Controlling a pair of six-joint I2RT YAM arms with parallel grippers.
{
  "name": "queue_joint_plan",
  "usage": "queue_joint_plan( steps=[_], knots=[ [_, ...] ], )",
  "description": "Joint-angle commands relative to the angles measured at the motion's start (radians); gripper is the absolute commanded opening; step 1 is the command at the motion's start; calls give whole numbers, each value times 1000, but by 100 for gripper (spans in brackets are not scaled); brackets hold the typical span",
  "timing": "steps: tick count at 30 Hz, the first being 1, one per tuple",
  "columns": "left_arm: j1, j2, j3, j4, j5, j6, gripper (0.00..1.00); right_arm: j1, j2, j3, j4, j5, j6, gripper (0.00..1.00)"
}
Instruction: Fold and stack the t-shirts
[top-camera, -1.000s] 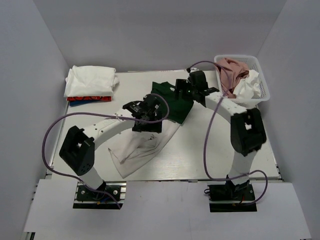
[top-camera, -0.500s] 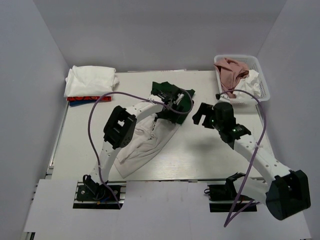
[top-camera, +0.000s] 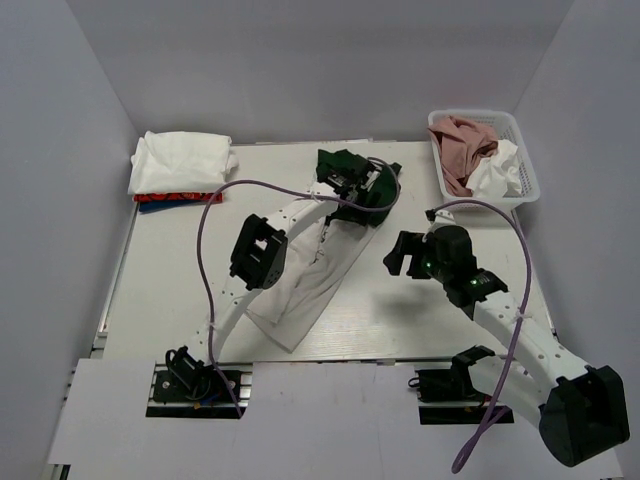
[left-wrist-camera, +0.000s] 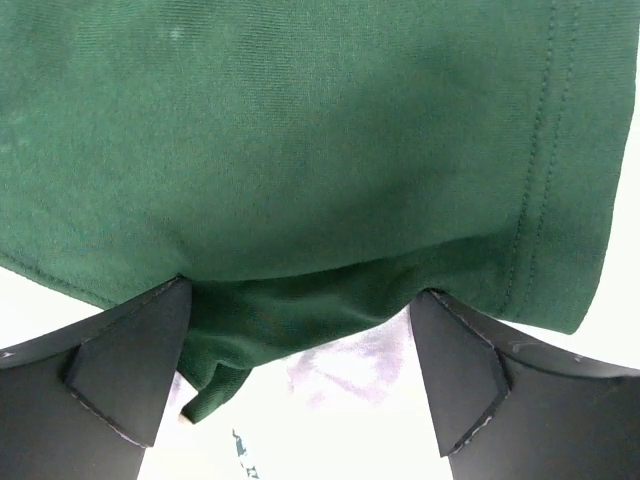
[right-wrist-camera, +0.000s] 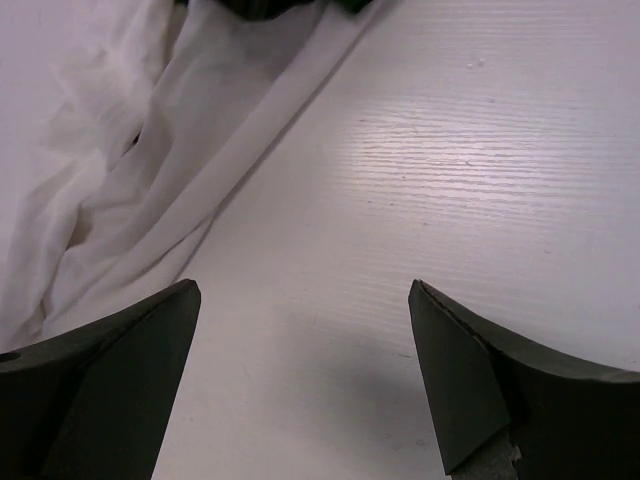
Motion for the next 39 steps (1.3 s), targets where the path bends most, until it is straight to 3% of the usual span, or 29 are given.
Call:
queue_joint_plan(
  steps=[1,8,12,17,23,27,30,31,33,34,37,39],
  knots=[
    [5,76,-2,93,-47,-13,100,6,-2,9,13,-124,-103,90],
    [88,152,109,317,-213,-266,100,36,29,44,-67,-209,-173,90],
    [180,116,110,350,-140,-427,100,73,10,38,-61,-258,-169,90],
    [189,-74,-59,414,127,-333,100,115,93,33,-47,-254,-123,90],
    [180,-328,-198,342,149,-279,100,168,288,92,-14,-274,-81,90],
    [180,-453,-235,230,69,-234,100,251,357,161,-10,-260,-110,90],
    [192,-637,-412,175,-23,-272,100,337,366,187,19,-206,-165,90],
    [192,-701,-594,175,-38,-289,100,360,371,196,33,-165,-184,90],
    [192,-847,-808,248,-116,-343,100,424,388,202,62,-142,-199,90],
    [192,-986,-1006,270,-141,-377,100,455,394,202,73,-134,-216,90],
    [192,-1139,-1280,311,-69,-467,100,524,448,219,76,-105,-242,90],
    [178,-1205,-1350,244,-69,-551,100,559,486,214,99,-35,-255,90]
  ],
)
